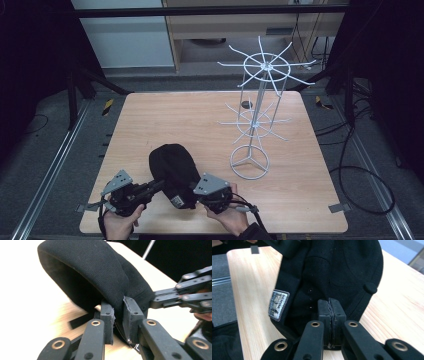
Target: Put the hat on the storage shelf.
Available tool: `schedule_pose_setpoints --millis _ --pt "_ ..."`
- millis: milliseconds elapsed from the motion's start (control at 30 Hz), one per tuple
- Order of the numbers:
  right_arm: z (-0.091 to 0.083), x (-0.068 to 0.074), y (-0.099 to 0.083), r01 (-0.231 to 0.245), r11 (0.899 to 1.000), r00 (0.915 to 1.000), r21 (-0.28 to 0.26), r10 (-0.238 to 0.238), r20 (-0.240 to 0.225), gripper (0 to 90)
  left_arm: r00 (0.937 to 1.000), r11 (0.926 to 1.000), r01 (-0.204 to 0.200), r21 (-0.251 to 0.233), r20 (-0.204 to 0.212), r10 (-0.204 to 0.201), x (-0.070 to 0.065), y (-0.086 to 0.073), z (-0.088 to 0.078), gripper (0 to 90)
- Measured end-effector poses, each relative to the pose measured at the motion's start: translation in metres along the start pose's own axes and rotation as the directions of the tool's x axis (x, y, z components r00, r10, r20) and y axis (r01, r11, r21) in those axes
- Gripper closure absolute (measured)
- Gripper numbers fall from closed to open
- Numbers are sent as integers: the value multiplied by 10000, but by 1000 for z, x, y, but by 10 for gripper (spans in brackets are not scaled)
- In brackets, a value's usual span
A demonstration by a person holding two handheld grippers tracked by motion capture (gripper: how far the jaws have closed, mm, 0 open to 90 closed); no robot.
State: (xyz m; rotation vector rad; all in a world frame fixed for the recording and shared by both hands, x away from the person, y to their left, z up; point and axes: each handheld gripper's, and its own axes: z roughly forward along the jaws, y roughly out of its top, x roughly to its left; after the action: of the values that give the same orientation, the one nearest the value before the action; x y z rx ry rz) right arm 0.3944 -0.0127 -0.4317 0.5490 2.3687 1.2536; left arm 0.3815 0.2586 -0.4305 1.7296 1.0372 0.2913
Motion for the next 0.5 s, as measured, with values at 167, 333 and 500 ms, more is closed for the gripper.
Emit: schedule_pose_setpoints --millis 167,333,500 --pt "25 9 9 -69 9999 9998 148 72 -180 894 9933 9992 -145 373 -1140 187 16 -7 1 741" --pt "47 15 13 -230 9995 9997 213 232 -93 894 9783 9943 -226 1045 -2026 435 31 -14 10 678" --pt "64 18 15 -389 9986 9992 370 392 -64 893 9637 9850 66 1722 -2640 397 43 -20 15 664"
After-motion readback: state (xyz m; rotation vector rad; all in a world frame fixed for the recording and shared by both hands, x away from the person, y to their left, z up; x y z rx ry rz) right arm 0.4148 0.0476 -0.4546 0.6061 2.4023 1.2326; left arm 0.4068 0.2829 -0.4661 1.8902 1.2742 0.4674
